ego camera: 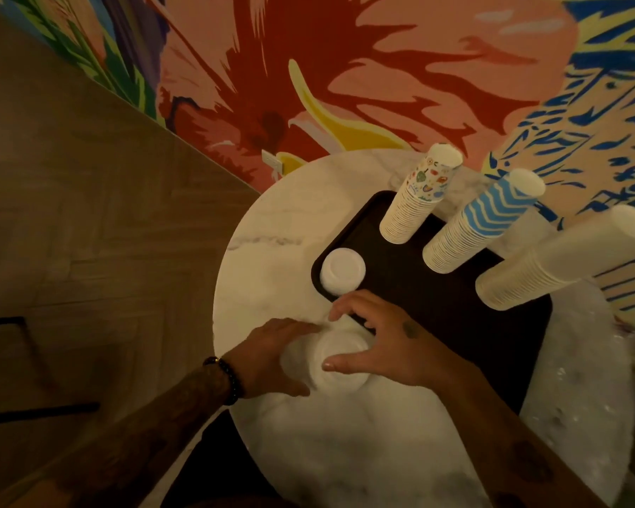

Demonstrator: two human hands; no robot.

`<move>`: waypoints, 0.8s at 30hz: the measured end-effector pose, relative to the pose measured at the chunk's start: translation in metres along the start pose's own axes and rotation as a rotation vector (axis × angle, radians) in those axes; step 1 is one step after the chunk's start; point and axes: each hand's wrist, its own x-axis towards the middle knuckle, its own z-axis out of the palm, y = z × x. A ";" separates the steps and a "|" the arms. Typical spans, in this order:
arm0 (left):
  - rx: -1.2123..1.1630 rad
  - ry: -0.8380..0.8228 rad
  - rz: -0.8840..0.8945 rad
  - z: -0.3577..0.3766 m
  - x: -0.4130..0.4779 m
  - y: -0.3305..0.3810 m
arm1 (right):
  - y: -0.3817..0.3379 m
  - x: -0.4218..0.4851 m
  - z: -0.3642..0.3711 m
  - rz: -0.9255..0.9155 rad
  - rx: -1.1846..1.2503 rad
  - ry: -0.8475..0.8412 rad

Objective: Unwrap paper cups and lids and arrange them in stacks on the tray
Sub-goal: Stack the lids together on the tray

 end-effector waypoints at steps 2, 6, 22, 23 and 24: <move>0.021 0.053 0.019 0.008 0.000 0.008 | 0.004 -0.007 0.008 -0.041 -0.073 -0.013; 0.076 0.134 0.045 0.026 0.010 0.025 | 0.012 -0.018 0.019 -0.075 -0.164 -0.005; 0.123 0.302 0.051 0.038 0.023 -0.004 | 0.011 -0.002 0.042 -0.143 -0.246 0.180; 0.134 0.300 0.035 0.032 0.022 -0.005 | 0.010 0.003 0.043 -0.139 -0.250 0.160; 0.150 0.278 0.014 0.025 0.022 -0.005 | 0.008 0.008 0.043 -0.144 -0.253 0.140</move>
